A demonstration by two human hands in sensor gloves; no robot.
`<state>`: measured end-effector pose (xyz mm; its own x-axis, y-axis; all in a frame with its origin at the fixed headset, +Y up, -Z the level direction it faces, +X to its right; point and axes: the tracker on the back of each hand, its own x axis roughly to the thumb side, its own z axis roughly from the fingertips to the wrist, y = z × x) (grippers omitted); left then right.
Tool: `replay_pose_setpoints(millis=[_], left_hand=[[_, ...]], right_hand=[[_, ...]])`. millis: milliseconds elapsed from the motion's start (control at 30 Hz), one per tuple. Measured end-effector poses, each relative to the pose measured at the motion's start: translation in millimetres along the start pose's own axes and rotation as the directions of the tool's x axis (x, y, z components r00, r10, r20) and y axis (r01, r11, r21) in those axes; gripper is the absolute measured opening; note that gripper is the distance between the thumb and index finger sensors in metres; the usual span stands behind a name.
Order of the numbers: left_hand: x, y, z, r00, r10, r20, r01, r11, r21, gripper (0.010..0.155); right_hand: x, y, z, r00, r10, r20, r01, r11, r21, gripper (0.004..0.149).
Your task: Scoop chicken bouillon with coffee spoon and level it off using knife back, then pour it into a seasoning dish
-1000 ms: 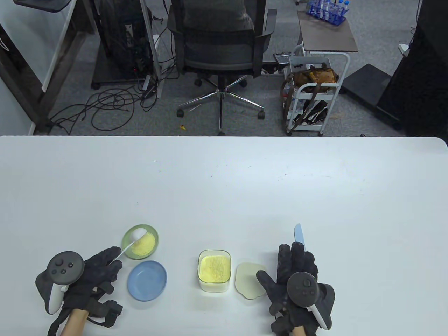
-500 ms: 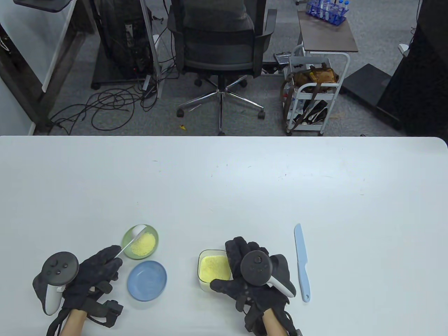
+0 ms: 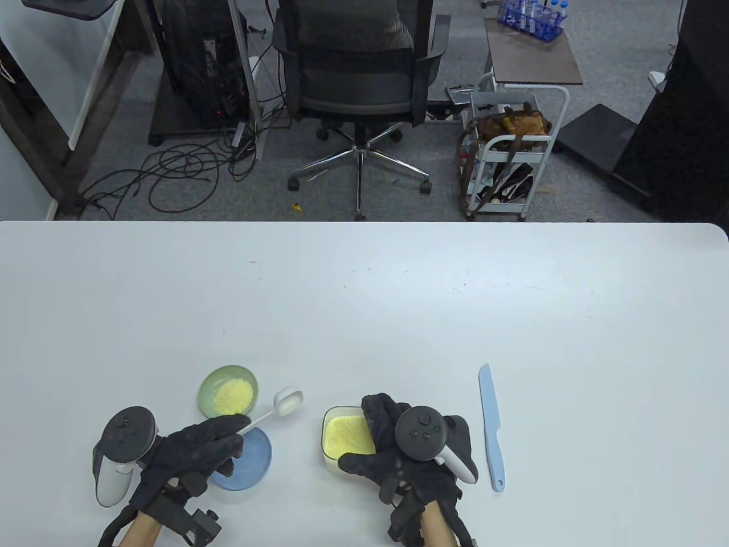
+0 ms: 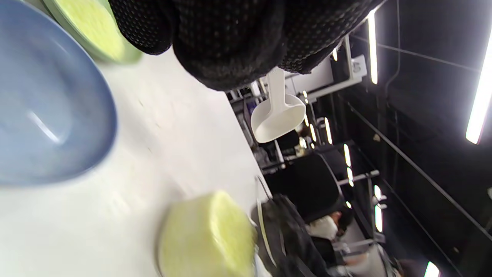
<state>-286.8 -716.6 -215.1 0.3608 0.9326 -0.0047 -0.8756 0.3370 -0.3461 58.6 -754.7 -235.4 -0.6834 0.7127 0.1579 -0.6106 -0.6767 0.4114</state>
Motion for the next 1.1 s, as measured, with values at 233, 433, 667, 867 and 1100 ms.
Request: replay_pose_setpoints(millis=[233,433,667,867,1100], left_hand=[[37.1,-29.8,-11.5,0.963,-0.268,0.013,0.268,0.963,0.003,0.044],[59.7,-51.8,-24.2,0.873,-0.488,0.005,0.488,0.873,0.017,0.043],[71.9,-76.7,-43.9,0.764,-0.644,-0.022,0.644,0.765,-0.027,0.043],[87.8,-83.9,-59.3,0.682,-0.729,-0.056,0.710,0.678,-0.188,0.042],[90.4,-82.3,-79.5,0.705,-0.702,-0.103,0.637,0.690,-0.343,0.042]], right_hand=[[-3.2,1.5,-0.1,0.999,-0.036,0.016,0.036,0.999,0.003,0.096],[-5.1,1.8,-0.4,0.998,-0.055,0.029,0.055,0.998,0.007,0.095],[-8.1,2.5,-0.4,0.995,-0.093,0.044,0.093,0.996,0.012,0.095],[-8.4,2.1,-0.5,0.994,-0.102,0.047,0.101,0.995,0.017,0.095],[-8.7,2.0,-0.6,0.993,-0.108,0.047,0.107,0.994,0.019,0.095]])
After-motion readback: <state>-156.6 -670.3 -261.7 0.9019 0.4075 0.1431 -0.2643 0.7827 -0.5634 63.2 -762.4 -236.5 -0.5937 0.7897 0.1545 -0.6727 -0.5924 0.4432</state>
